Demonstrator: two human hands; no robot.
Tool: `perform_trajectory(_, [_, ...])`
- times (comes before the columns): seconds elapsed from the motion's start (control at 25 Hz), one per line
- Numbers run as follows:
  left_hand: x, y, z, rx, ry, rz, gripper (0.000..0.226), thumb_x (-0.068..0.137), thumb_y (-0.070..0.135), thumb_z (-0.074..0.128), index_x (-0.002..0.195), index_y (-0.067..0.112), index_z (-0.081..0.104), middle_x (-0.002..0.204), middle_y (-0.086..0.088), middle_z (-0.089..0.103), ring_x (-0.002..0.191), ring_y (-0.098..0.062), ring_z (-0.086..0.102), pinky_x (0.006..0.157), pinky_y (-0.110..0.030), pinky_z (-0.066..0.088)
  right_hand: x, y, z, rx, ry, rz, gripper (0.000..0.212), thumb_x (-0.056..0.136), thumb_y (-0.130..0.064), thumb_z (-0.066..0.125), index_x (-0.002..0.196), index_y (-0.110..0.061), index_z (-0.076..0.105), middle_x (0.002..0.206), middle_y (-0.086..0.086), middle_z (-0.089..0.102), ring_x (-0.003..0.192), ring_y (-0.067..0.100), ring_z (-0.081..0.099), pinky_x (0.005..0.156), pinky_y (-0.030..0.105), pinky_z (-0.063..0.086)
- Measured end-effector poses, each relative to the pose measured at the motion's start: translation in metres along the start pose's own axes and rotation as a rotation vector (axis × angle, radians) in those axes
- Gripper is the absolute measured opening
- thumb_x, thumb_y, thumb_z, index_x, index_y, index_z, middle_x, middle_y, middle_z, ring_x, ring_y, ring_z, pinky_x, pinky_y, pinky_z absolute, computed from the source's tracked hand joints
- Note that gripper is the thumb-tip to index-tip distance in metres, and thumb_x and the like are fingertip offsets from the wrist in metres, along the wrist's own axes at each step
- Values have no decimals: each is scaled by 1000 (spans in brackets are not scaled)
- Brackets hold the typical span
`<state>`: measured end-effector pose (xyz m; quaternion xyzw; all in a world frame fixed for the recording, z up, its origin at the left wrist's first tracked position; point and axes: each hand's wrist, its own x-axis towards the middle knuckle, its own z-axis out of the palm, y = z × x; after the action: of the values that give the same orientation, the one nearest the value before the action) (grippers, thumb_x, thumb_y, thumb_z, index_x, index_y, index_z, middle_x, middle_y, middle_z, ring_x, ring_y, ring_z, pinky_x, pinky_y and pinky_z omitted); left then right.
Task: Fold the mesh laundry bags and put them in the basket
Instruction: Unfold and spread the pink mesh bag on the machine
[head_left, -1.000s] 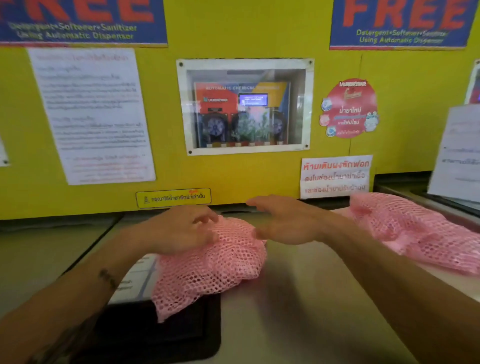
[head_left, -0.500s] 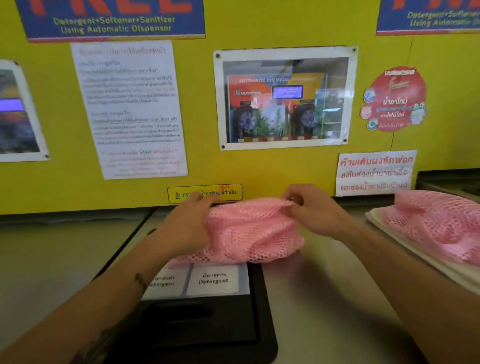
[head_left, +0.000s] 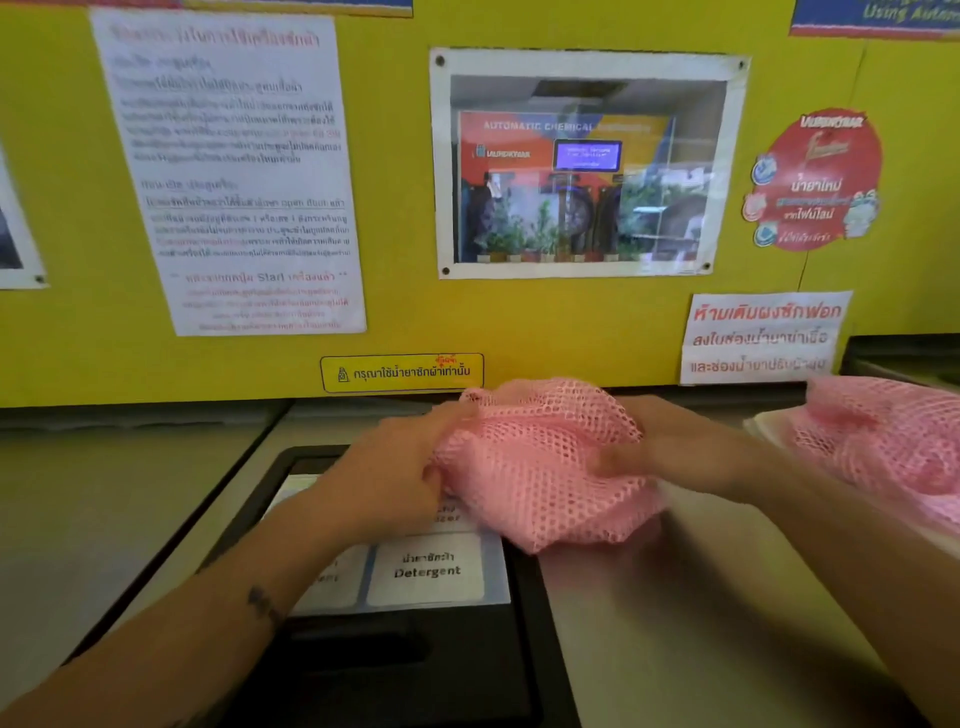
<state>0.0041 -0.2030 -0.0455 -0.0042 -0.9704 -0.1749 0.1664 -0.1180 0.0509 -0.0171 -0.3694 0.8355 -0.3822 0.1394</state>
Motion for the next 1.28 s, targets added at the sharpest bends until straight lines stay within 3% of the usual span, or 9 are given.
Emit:
perform_trajectory(0.12, [-1, -5, -21, 90, 222, 35, 44, 82, 20, 48, 121, 33, 61, 107, 4, 59, 102, -16, 53, 92, -42, 47, -10, -7, -11, 331, -6, -20, 32, 87, -17, 70, 118, -15, 65, 110, 5, 74, 101, 28, 70, 93, 40, 51])
perform_trajectory(0.24, [-5, -17, -34, 194, 230, -79, 36, 80, 27, 51, 113, 29, 65, 106, 2, 53, 97, -21, 56, 85, -42, 48, -7, -6, -10, 384, 334, -55, 26, 85, -13, 72, 109, -16, 62, 82, 6, 66, 80, 24, 61, 83, 43, 49])
perform_trajectory(0.36, [-9, -9, -37, 101, 368, 34, 46, 75, 13, 45, 113, 26, 67, 115, 2, 56, 96, -18, 56, 86, -44, 47, -2, -6, 1, 148, 471, -68, 28, 89, -9, 65, 114, -21, 60, 95, 10, 62, 89, 24, 59, 86, 41, 48])
perform_trajectory(0.44, [-12, 14, -35, -41, 437, 178, 42, 76, 13, 42, 106, 24, 69, 107, 5, 61, 88, -11, 57, 81, -39, 46, -7, -10, 3, 137, 253, -84, 40, 86, -14, 67, 123, -28, 58, 116, 3, 63, 109, 16, 59, 94, 36, 46])
perform_trajectory(0.56, [-20, 40, -14, 1, 140, 200, 45, 84, 52, 45, 126, 40, 52, 131, 10, 54, 123, -10, 47, 108, -50, 34, -11, -15, 20, -123, -20, -88, 66, 77, -28, 70, 136, -42, 47, 133, -20, 56, 121, -1, 50, 97, 27, 41])
perform_trajectory(0.68, [-18, 38, 4, 150, -105, 55, 56, 85, 59, 48, 138, 39, 41, 146, 8, 41, 132, -15, 40, 111, -48, 32, -2, -6, 34, -386, 163, -167, 52, 83, -24, 68, 132, -36, 52, 122, -15, 64, 105, 5, 60, 88, 26, 47])
perform_trajectory(0.88, [-6, 37, -17, -240, 260, -185, 22, 101, 33, 40, 102, 18, 57, 95, 0, 62, 80, -12, 58, 65, -27, 42, 5, -5, 15, -2, 588, -233, 10, 90, -12, 64, 95, -16, 56, 68, 10, 60, 55, 12, 47, 53, 27, 39])
perform_trajectory(1.08, [-5, 26, -18, -441, 283, -383, 23, 98, 29, 48, 120, 26, 46, 102, -7, 64, 82, -23, 62, 68, -38, 45, -9, -19, 26, -20, 500, -370, 16, 81, -9, 69, 90, -21, 61, 89, 3, 65, 81, 13, 59, 74, 18, 46])
perform_trajectory(1.28, [-12, 27, -35, -136, 647, 27, 17, 87, 9, 54, 90, 26, 55, 91, 3, 56, 83, -8, 56, 71, -29, 47, -10, -24, 52, -129, 349, -345, 51, 81, -11, 71, 123, -23, 45, 107, -8, 58, 99, -1, 52, 76, 5, 39])
